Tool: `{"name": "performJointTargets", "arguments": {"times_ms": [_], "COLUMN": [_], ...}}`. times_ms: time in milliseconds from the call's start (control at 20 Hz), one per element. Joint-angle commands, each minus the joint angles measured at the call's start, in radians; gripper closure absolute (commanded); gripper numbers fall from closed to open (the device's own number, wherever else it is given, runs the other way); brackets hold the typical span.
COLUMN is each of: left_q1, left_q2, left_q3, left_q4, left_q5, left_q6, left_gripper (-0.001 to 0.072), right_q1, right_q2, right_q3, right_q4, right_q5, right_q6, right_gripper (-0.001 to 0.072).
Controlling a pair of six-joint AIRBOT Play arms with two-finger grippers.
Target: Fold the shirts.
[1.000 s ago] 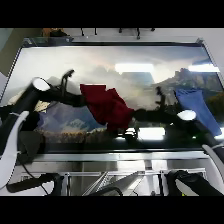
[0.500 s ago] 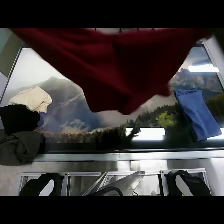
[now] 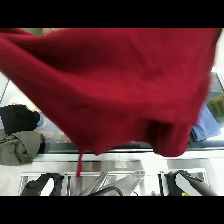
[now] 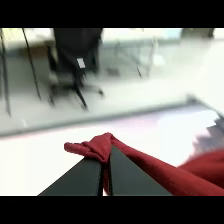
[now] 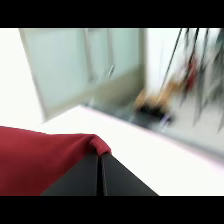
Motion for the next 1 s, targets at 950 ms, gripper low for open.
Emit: {"name": "performJointTargets", "arguments": {"times_ms": [950], "left_q1": [-0.073], "left_q2": [-0.939], "left_q3": [-0.262], "left_q4": [-0.047], "left_q5": [-0.043], "left_q6": [0.111], "left_gripper": [0.0696], "right_q1": [0.018], "right_q2": [-0.457], "right_q3": [-0.546], "right_q4": [-0.49], "right_q5": [0.134], "right_q6": [0.183], "right_gripper": [0.0409]}}
